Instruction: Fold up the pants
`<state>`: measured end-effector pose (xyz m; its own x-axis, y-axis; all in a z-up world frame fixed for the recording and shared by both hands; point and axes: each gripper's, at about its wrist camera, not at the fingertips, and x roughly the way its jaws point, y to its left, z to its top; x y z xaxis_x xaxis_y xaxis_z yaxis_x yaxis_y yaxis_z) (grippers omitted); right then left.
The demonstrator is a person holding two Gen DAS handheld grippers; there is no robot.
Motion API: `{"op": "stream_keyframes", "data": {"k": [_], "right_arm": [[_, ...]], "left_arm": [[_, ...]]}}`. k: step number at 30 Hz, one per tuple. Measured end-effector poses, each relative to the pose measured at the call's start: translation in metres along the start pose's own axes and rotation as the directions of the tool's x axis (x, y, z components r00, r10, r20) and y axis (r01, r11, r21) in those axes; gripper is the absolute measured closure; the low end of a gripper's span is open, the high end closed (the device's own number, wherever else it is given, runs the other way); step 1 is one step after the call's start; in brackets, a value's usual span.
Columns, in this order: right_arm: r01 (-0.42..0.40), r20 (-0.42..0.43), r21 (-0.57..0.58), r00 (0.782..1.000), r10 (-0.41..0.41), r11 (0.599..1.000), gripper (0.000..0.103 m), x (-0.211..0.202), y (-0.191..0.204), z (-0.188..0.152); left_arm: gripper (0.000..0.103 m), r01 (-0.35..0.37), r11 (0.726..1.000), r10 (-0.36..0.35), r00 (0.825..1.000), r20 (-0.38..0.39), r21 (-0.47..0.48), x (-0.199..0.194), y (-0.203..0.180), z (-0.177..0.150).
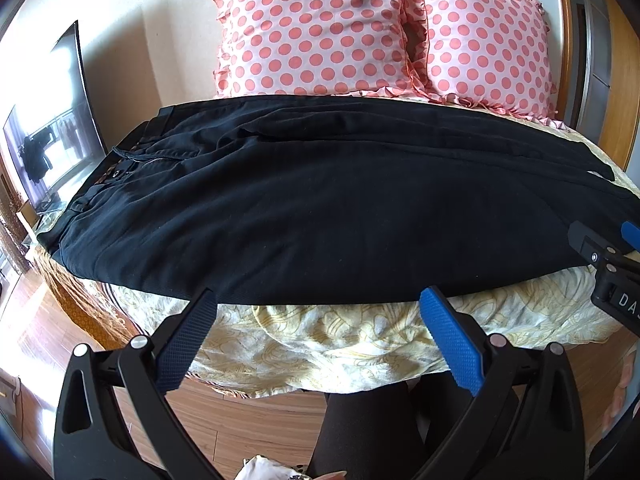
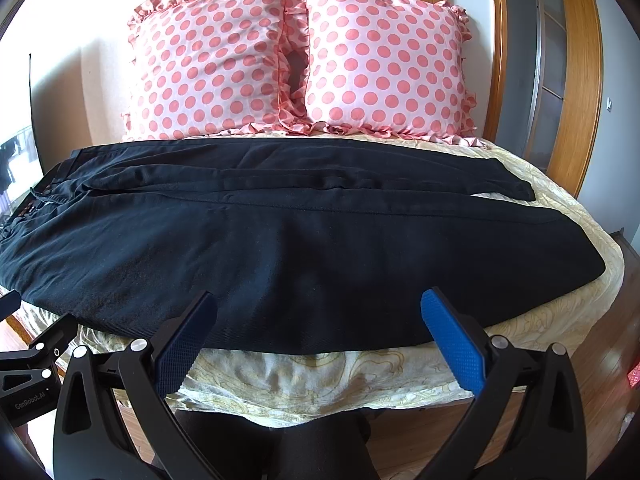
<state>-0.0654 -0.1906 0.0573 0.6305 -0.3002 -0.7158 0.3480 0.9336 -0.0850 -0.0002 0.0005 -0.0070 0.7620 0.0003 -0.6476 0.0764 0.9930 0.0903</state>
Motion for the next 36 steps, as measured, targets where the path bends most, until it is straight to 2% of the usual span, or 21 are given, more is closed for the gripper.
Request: {"op": "stream_keyframes", "data": {"k": [36], "right_arm": [[-0.003,-0.006,0.007,1.000,0.003,1.000,0.001,0.0043,-0.0007,0.0003]], "left_arm": [[0.002,0.002,1.000,-0.002,1.000,-0.003,0.001,0.0011,0.0015,0.0004]]}}
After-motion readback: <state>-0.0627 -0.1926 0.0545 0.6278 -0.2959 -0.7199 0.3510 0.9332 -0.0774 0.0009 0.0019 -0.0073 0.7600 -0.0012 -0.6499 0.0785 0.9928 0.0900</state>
